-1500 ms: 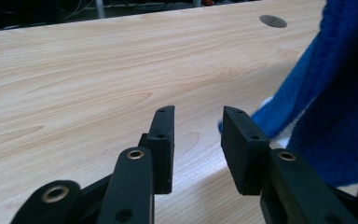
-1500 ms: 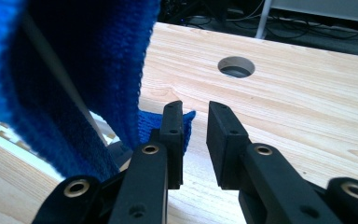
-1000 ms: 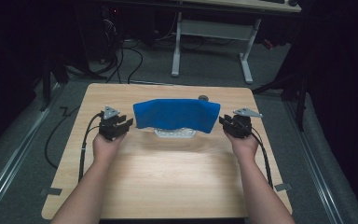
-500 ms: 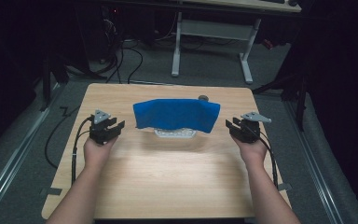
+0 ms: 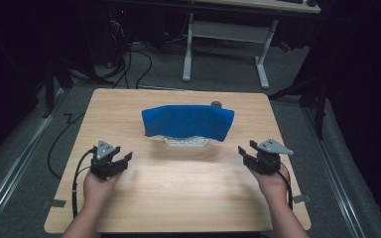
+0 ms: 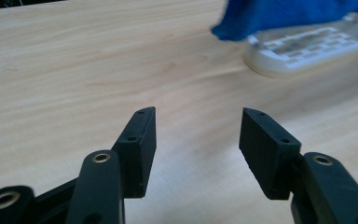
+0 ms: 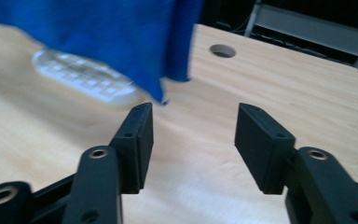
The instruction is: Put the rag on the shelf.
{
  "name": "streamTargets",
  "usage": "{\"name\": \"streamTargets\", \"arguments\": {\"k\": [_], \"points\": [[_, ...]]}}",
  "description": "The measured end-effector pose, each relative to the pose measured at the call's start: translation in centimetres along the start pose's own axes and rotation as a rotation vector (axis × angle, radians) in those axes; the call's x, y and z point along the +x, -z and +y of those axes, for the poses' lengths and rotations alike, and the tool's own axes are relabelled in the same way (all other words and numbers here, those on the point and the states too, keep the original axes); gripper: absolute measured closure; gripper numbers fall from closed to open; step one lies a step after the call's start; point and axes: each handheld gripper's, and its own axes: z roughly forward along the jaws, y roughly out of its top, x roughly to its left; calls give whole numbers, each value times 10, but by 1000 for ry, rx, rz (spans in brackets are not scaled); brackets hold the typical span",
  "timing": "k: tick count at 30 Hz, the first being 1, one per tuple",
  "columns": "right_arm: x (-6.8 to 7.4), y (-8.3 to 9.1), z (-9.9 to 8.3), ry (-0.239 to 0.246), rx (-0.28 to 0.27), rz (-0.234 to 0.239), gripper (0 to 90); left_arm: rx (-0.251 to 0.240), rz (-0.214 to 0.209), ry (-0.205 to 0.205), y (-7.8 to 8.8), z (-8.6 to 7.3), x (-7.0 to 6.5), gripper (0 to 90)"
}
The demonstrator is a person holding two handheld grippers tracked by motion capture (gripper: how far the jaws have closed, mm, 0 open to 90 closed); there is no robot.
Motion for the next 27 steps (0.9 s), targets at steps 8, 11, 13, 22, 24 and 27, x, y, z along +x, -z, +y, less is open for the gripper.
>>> {"name": "streamTargets", "arguments": {"k": [8,11,13,22,24,27], "points": [[49,16,-29,36,25,77,390,10,-153,29,11,-21,-58,439],[69,16,-35,31,45,114,363,50,-181,-9,6,-24,-85,442],[81,14,-40,8,55,138,355,71,-223,-49,-1,-22,-108,433],[124,-6,-55,150,78,238,368,93,-272,-226,-8,-22,-143,422],[120,-8,-56,139,88,229,369,114,-282,-177,-11,-25,-134,419],[114,-7,-56,119,87,218,371,124,-280,-145,-13,-27,-126,415]]}}
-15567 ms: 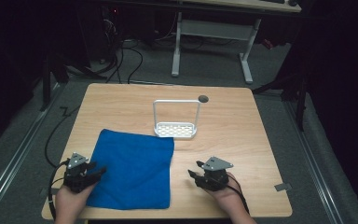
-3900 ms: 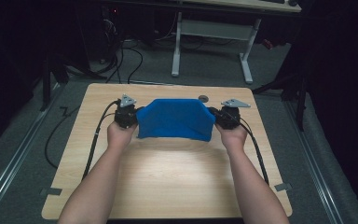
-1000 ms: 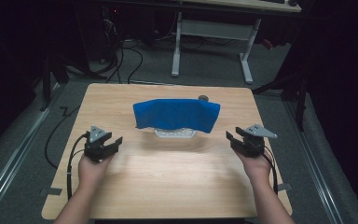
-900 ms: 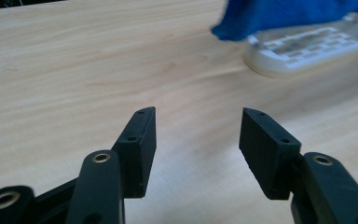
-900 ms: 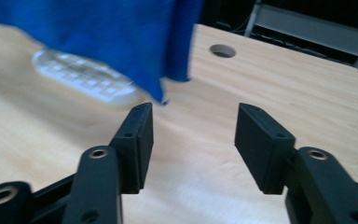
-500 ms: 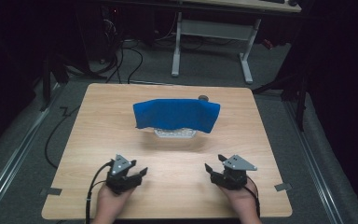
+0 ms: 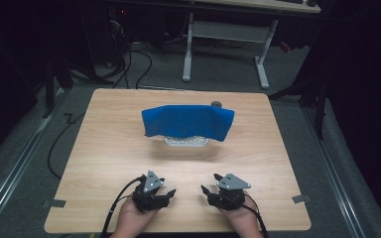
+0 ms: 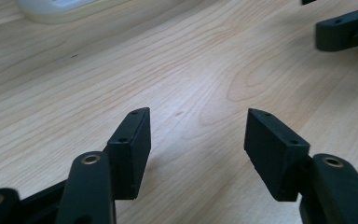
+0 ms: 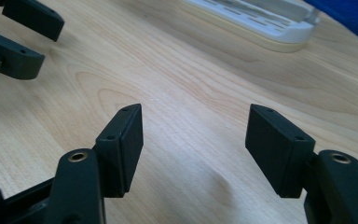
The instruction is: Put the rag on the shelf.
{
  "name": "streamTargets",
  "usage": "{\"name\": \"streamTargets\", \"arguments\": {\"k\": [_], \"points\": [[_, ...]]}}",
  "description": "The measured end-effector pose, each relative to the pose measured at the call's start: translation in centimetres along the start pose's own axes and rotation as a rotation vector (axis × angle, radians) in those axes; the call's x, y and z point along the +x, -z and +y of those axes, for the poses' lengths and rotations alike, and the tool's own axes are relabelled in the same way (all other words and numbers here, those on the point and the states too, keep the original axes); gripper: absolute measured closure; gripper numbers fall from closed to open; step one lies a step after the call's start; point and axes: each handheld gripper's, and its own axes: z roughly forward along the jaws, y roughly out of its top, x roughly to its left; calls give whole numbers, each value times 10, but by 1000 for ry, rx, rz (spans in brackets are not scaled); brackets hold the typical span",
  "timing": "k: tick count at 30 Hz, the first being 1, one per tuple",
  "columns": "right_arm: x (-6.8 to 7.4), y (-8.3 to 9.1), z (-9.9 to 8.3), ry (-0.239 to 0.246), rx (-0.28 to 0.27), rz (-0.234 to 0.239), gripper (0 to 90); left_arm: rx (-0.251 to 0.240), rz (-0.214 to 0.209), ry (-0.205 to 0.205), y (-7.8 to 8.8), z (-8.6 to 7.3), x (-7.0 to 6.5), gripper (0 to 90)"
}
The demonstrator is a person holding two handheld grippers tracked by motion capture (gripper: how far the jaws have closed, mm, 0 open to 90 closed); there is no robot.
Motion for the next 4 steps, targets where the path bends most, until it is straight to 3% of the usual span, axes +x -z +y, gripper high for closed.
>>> {"name": "streamTargets", "arguments": {"k": [4], "points": [[-5,4,-1,-23,-10,-11,374,-9,12,7,1,0,3,408]]}}
